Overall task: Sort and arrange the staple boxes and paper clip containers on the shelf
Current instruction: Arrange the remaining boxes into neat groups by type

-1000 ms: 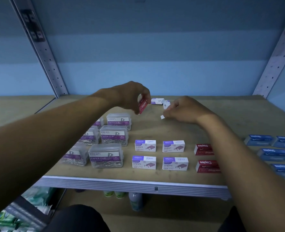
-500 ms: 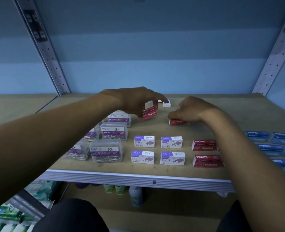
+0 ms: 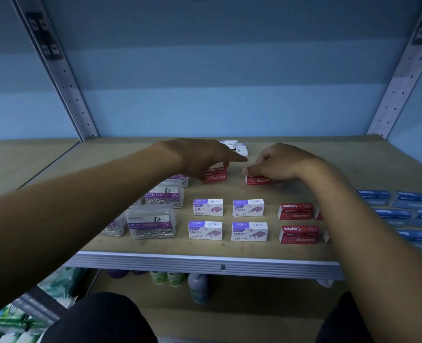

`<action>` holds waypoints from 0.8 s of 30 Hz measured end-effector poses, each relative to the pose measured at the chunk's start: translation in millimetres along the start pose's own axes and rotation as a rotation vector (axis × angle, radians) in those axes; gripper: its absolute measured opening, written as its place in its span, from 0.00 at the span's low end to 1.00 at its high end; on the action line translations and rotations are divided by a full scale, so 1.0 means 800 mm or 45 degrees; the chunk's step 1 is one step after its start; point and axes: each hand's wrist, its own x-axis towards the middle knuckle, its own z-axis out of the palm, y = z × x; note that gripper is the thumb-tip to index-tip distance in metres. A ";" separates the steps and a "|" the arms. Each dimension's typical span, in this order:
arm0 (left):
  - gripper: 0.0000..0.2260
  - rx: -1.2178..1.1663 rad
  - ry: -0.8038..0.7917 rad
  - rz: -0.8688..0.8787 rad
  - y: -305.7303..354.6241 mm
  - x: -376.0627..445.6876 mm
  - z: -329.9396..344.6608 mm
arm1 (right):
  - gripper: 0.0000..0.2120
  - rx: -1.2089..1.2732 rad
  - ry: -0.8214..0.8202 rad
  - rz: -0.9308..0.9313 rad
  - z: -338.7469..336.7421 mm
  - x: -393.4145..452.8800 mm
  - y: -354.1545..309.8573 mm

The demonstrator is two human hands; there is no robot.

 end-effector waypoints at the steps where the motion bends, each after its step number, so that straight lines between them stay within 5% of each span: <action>1: 0.40 -0.012 0.001 -0.033 0.000 0.001 0.000 | 0.21 0.005 0.008 -0.009 -0.001 -0.001 0.001; 4: 0.38 -0.065 0.022 -0.142 0.001 0.004 -0.001 | 0.13 0.066 0.040 -0.055 -0.006 -0.003 0.008; 8: 0.22 -0.144 0.118 -0.194 0.002 0.005 -0.004 | 0.03 0.087 0.095 -0.195 -0.008 -0.006 0.019; 12: 0.13 -0.183 0.209 -0.255 0.008 0.008 0.000 | 0.09 0.111 0.095 -0.283 -0.004 -0.006 0.022; 24: 0.11 -0.164 0.306 -0.299 0.030 0.012 0.005 | 0.12 0.115 0.154 -0.359 -0.007 -0.008 0.041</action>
